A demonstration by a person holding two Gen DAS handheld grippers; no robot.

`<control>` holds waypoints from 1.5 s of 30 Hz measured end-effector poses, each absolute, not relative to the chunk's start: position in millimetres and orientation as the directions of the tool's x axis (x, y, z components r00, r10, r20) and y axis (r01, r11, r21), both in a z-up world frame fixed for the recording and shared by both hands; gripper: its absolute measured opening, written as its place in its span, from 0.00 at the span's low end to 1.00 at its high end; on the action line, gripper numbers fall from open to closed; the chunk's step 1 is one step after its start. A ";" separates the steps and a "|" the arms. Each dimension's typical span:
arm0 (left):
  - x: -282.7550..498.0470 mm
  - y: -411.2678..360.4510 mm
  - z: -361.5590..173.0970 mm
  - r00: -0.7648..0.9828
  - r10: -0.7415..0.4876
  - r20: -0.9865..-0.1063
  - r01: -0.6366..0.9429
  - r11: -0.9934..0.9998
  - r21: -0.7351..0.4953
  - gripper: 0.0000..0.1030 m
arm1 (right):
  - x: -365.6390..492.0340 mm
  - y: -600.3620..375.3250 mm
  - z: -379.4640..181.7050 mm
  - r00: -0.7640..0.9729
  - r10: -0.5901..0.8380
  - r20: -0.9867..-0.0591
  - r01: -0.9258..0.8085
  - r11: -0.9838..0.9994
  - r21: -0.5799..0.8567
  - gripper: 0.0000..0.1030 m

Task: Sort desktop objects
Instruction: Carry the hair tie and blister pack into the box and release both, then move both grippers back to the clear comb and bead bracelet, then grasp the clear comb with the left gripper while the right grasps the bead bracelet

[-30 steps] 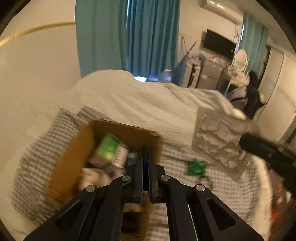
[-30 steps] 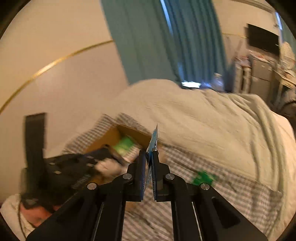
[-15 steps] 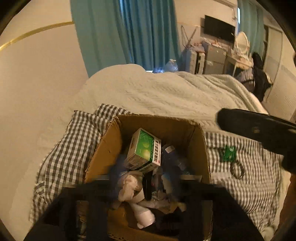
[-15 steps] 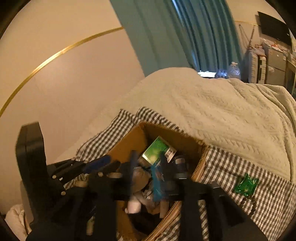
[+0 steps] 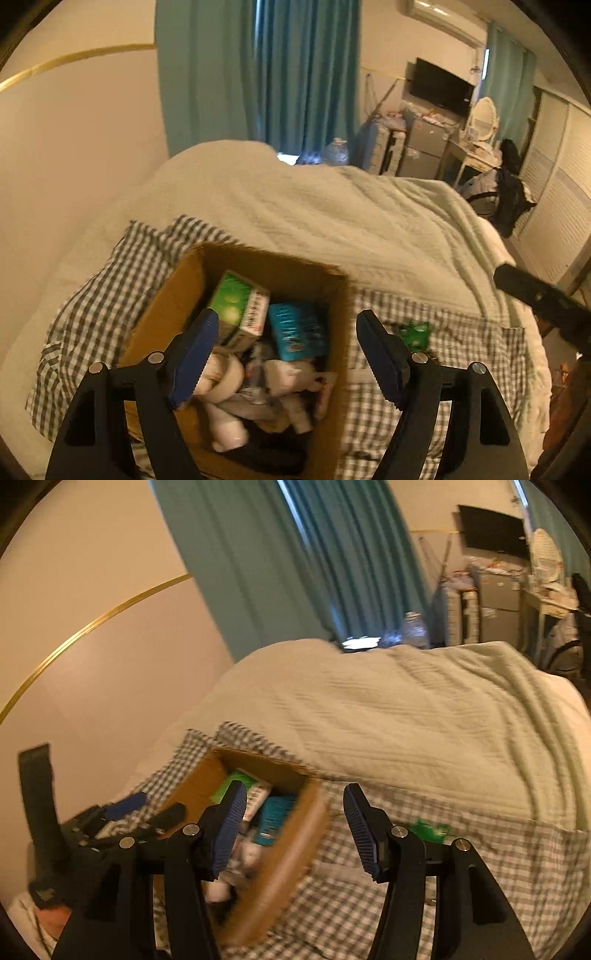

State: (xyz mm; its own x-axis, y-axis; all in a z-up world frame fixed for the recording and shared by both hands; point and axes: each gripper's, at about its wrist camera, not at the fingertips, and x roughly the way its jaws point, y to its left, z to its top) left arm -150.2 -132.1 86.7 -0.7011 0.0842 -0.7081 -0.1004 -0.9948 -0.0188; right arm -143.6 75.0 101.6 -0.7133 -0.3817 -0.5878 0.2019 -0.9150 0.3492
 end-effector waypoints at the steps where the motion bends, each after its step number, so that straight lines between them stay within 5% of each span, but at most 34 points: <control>1: -147.5 -124.2 88.0 -0.703 0.093 -0.705 -0.109 -0.994 -0.022 0.82 | -138.4 83.8 100.7 -0.716 -0.370 -0.592 0.190 -0.919 0.344 0.53; 15: -127.7 -18.3 -1.0 -0.575 0.119 -0.809 -0.155 -0.987 -0.035 0.83 | -105.7 189.8 14.1 -0.625 -0.203 -0.754 -0.025 -0.960 0.279 0.53; 19: -131.5 -3.6 -34.7 -0.522 0.099 -0.847 -0.138 -0.990 -0.031 0.83 | -122.8 189.9 -27.8 -0.551 -0.215 -0.806 -0.023 -0.962 0.273 0.39; 30: -171.2 -12.2 -142.4 -0.324 0.067 -0.944 0.147 -0.982 -0.120 0.83 | -170.6 182.2 -127.0 -0.444 -0.207 -0.872 -0.102 -0.955 0.279 0.39; 39: -209.5 -1.4 -167.5 -0.333 0.060 -0.941 0.166 -0.979 -0.121 0.83 | -189.8 181.0 -180.1 -0.388 -0.203 -0.899 -0.124 -0.955 0.270 0.42; 40: -210.7 -0.8 -168.0 -0.347 0.063 -0.936 0.171 -0.977 -0.129 0.80 | -190.8 177.3 -179.6 -0.391 -0.190 -0.901 -0.095 -0.965 0.245 0.40; 41: -210.9 1.3 -167.6 -0.367 0.051 -0.929 0.169 -0.978 -0.121 0.57 | -191.1 174.1 -178.8 -0.398 -0.179 -0.900 -0.067 -0.972 0.223 0.34; 43: -210.7 8.7 -167.8 -0.382 0.011 -0.924 0.145 -0.987 -0.072 0.29 | -190.0 171.5 -177.6 -0.415 -0.167 -0.894 -0.025 -0.980 0.195 0.12; 45: -208.8 14.3 -166.2 -0.390 0.032 -0.920 0.115 -0.990 -0.083 0.20 | -188.1 174.5 -177.7 -0.427 -0.174 -0.887 -0.013 -0.980 0.199 0.11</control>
State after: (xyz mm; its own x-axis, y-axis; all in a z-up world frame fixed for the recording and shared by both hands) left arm -208.8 14.3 -166.2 -0.3895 0.0319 -0.9205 0.1150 -0.9899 -0.0830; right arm -188.1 174.5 -177.7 -0.4272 -0.1742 -0.8872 -0.0133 -0.9799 0.1988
